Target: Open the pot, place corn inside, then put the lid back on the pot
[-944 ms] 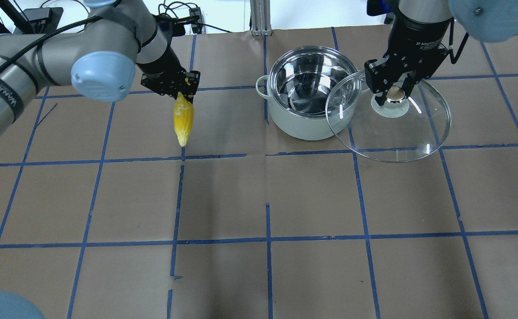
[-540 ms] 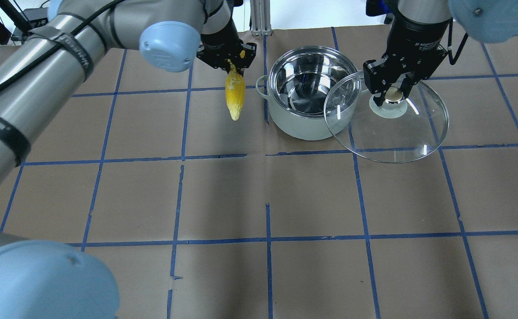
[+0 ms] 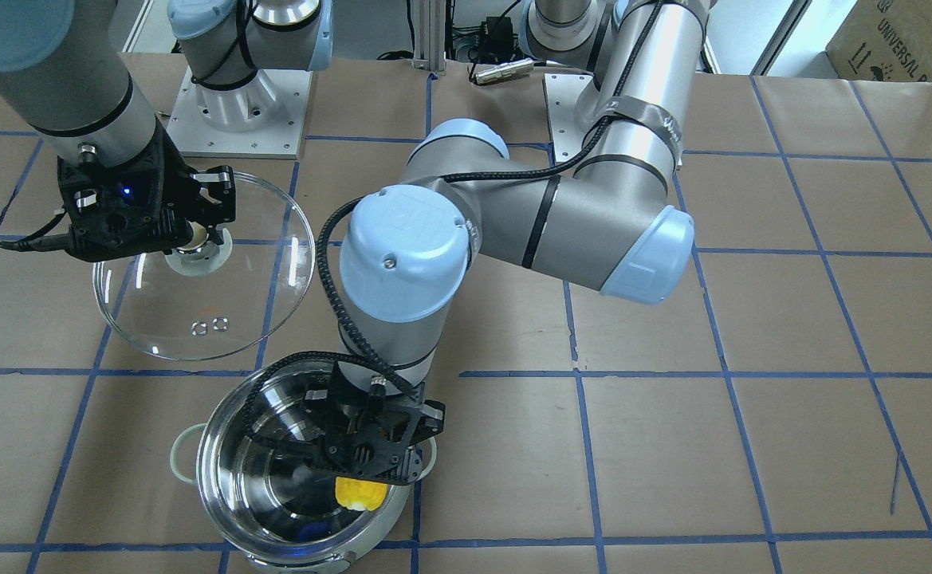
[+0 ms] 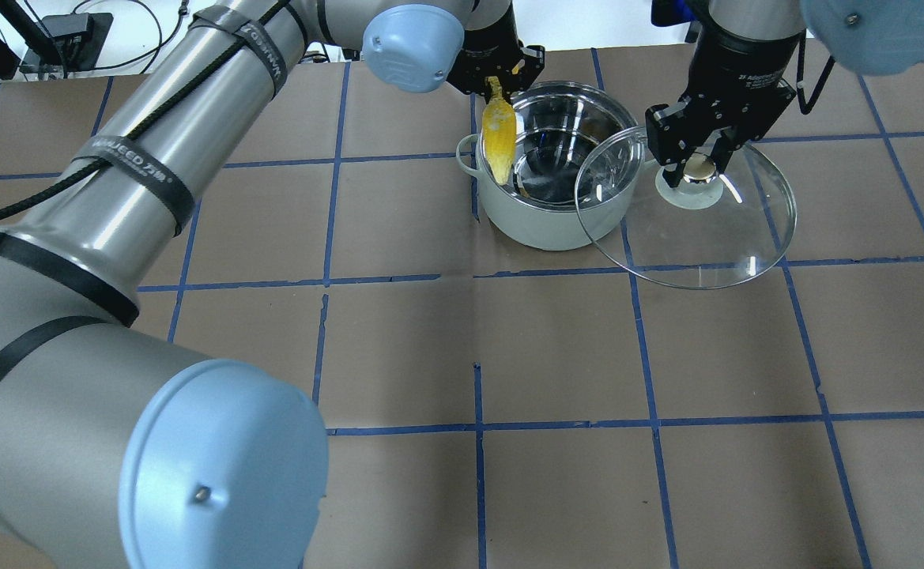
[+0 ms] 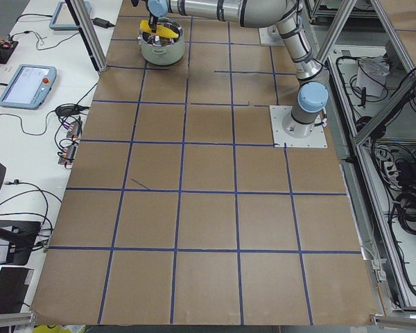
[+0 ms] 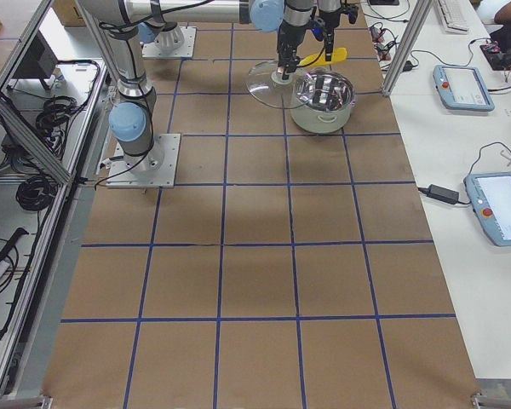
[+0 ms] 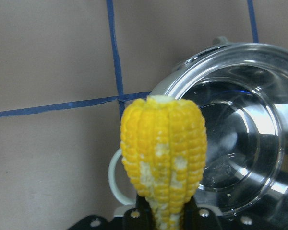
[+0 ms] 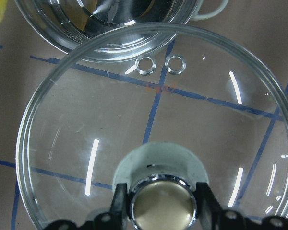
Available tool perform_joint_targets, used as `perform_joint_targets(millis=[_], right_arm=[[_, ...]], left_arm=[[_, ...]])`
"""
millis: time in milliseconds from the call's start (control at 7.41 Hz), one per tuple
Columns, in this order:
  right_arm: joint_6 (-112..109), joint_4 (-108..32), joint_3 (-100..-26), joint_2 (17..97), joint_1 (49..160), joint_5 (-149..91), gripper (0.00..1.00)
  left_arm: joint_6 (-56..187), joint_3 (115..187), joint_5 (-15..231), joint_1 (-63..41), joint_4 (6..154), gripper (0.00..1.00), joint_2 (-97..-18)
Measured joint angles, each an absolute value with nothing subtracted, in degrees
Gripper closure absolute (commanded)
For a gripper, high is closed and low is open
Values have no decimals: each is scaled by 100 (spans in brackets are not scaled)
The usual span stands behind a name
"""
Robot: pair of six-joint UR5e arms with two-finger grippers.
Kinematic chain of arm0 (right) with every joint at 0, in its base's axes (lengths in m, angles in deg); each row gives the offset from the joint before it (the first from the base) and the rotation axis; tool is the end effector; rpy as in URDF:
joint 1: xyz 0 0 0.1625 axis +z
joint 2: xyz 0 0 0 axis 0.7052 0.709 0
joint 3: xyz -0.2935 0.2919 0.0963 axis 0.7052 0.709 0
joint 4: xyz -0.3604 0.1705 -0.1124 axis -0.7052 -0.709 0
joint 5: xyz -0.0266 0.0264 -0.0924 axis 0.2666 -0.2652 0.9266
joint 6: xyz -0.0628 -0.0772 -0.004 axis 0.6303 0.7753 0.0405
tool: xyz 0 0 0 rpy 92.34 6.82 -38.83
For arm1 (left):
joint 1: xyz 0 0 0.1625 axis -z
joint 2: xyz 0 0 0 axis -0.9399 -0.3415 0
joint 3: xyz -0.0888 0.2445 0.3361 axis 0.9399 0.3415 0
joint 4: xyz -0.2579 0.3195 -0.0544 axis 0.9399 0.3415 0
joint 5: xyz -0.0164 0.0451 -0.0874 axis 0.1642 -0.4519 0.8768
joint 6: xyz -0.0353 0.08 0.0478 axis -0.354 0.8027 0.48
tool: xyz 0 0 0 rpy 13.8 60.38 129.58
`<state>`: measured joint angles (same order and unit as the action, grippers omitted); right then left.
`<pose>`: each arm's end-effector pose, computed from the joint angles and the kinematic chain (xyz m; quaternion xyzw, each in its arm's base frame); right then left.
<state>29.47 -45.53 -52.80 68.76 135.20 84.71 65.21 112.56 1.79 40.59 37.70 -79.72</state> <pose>0.1351 -0.5395 0.4683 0.1280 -0.9902 -0.0565 0.0010 -0.4123 -0.6917 0.3711 -0.0512 -0.9928 0.0796 0.0728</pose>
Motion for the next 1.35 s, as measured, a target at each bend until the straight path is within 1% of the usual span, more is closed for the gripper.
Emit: perform_joint_targets(millis=[135,270,540,810,1079,1214,1349], right_arm=[[2947,-4554,-5271,6870,13520,8474,74],[2946,-4554,-5267,6869,13520,8476,73],[2940,-4554,-5266,6871,13520,8478,73],[2944,-4554,-5259,6865,13520,8478,73],[2946,-4554,-5247,6851,13520,8480,72],[2940,-4554,-5242,6851,13520,8483,72],[2934,-4554,-5237,6852,13520,8486,72]], left_arm=[[6416,10916,152,4155,3801,54,-8250],[6371,10680,108,4215,3792,1,-8493],[6350,10518,-10,4259,3764,0,-8788],[6369,10529,-41,4253,3802,0,-8810],[6467,10611,-31,4059,4019,0,-8638],[6695,10733,-39,3854,4246,0,-8469],[7039,11004,-58,3618,4415,0,-8204]])
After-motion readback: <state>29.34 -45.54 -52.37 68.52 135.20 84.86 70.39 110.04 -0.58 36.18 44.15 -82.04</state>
